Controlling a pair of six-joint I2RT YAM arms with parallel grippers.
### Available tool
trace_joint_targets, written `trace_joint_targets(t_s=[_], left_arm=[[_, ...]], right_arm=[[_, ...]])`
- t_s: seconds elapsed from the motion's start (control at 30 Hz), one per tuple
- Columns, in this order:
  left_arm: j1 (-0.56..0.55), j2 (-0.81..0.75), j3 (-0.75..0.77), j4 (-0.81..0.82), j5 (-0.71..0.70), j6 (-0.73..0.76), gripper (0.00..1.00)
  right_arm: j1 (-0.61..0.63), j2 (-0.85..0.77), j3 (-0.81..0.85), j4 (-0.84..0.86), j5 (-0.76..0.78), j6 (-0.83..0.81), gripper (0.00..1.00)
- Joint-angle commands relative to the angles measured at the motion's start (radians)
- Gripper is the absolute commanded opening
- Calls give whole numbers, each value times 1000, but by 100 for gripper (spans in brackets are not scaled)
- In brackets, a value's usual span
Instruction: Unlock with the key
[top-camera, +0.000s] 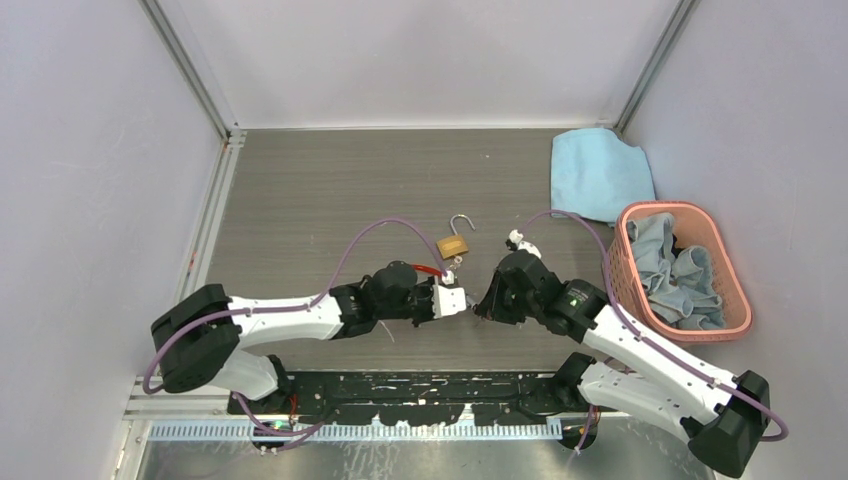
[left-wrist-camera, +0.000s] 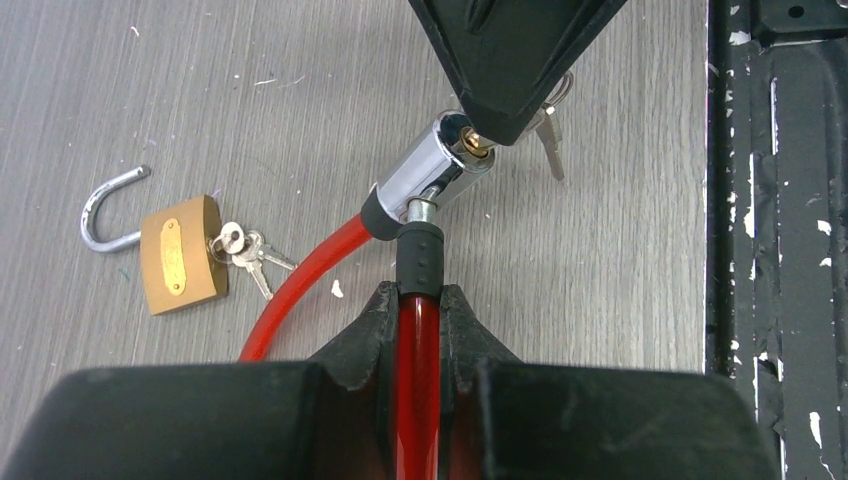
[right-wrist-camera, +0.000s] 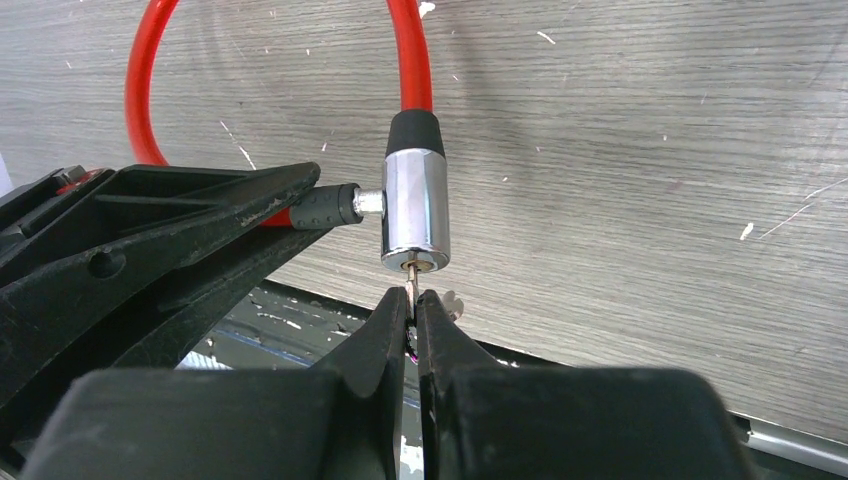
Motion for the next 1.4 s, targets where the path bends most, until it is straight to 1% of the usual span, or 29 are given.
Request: trace_joint_targets(t_s=[0.0,0.17,0.3,0.53,0.7,0.83,0.9,0.97,1.13,1.37], left_arm=[[6,-44,-15,-14,-27,-4,0],[5,-64,-20,-82,-37,34,0],[5,-113,-54,-121,-25,65,0],[6,-172,-72,-189,-23,83,0],[4,-186,-63,-247,-120,63,0],[5,-227,-74,-255,-184,26,0],[5,-259,-85,-280,-168,9,0],[5,-299,-105,-270,-157,-1,0],[5,-375,-141,-269,-178,-17,0],[4,-405,-154,-288,-196,-56,0]], right_arm=[[-5,10,37,-9,52,-16,1],[-5,14,38,-10,58,-23,1],[-5,30,35,1,61,-29,1],[-5,79,47,35,47,-35,1],[-6,95,67,25,72,-59,1],[-5,133,78,26,96,-74,1],[-5,154,74,48,88,-75,1],[-5,173,73,76,72,-72,1],[-5,207,91,129,48,-72,1],[-5,297,139,214,9,-82,1]])
